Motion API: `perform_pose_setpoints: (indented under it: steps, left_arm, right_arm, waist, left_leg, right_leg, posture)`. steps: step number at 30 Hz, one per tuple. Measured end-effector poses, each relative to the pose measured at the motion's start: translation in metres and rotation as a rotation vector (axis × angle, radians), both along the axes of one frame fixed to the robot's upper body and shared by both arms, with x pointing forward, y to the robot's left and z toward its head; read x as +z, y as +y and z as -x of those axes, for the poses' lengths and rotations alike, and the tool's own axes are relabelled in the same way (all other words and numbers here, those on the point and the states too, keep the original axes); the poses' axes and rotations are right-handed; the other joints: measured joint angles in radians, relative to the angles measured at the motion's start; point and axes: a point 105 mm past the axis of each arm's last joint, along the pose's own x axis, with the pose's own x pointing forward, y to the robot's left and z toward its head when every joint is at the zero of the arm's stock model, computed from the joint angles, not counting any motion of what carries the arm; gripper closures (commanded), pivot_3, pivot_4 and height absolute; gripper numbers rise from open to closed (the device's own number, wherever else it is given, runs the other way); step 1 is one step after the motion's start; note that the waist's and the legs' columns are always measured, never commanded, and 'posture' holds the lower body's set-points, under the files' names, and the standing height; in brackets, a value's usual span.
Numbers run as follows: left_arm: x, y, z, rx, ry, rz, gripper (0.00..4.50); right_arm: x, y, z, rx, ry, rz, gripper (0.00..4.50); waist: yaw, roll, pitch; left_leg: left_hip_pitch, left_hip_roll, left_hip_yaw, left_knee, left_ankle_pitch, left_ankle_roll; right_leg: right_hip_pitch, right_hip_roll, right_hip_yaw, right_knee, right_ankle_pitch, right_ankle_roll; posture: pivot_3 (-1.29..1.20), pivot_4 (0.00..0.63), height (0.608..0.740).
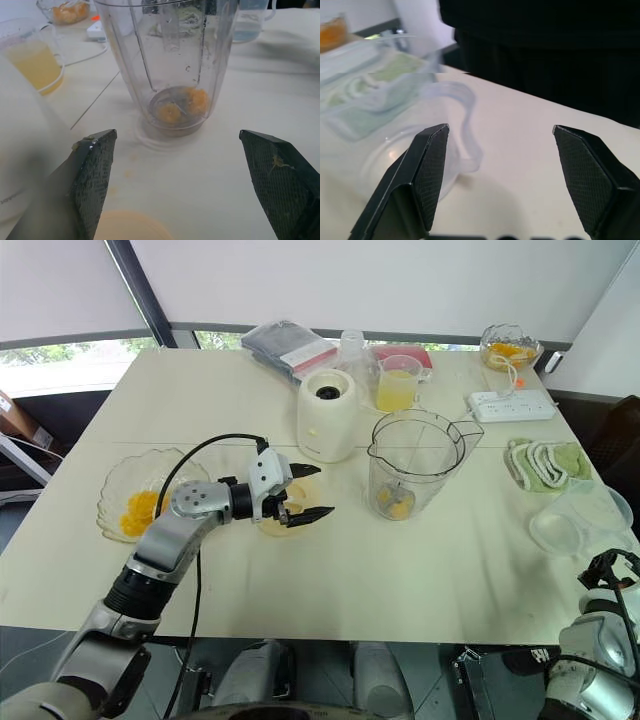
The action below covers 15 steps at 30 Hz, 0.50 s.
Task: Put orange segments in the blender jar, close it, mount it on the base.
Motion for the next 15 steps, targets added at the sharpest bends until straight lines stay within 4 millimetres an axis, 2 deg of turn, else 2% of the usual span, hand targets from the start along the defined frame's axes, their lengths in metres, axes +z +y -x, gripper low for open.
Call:
perform_pose_setpoints:
  steps: [6, 8, 11, 15]
  left_arm:
    - [0.000, -0.002, -0.005, -0.010, 0.003, 0.006, 0.40]
    - [0.000, -0.003, -0.007, -0.015, 0.004, 0.008, 0.40]
    - [-0.002, -0.005, -0.009, -0.015, 0.018, 0.015, 0.40]
    - [0.004, -0.006, -0.012, -0.013, 0.017, 0.044, 0.40]
  right_arm:
    - [-0.001, 0.026, 0.014, 0.018, 0.019, -0.016, 1.03]
    - [0.001, 0.044, 0.017, 0.061, 0.030, -0.013, 1.03]
    - [0.009, 0.076, 0.009, 0.193, 0.046, 0.014, 1.03]
    - [0.035, 0.100, -0.012, 0.329, 0.006, 0.099, 1.03]
  waist:
    - [0.001, 0.000, 0.000]
    - [0.001, 0.000, 0.000]
    - [-0.001, 0.000, 0.000]
    - [0.002, 0.000, 0.000]
  left_leg:
    - [-0.002, 0.000, 0.000, -0.001, 0.000, 0.000]
    - [-0.002, 0.001, 0.000, -0.002, 0.000, 0.000]
    - [-0.003, 0.001, 0.001, -0.003, 0.000, 0.000]
    - [-0.004, 0.001, 0.001, -0.003, 0.000, 0.000]
  right_leg:
    - [-0.002, -0.001, 0.000, -0.001, 0.000, 0.000]
    - [-0.003, -0.001, 0.000, -0.001, 0.000, 0.000]
    - [-0.004, -0.002, 0.000, -0.001, 0.000, -0.001]
    - [-0.005, -0.002, 0.000, -0.002, 0.000, -0.001]
  posture:
    - [0.00, 0.150, 0.740]
    - [0.00, 0.150, 0.740]
    - [0.00, 0.150, 0.740]
    - [0.00, 0.150, 0.740]
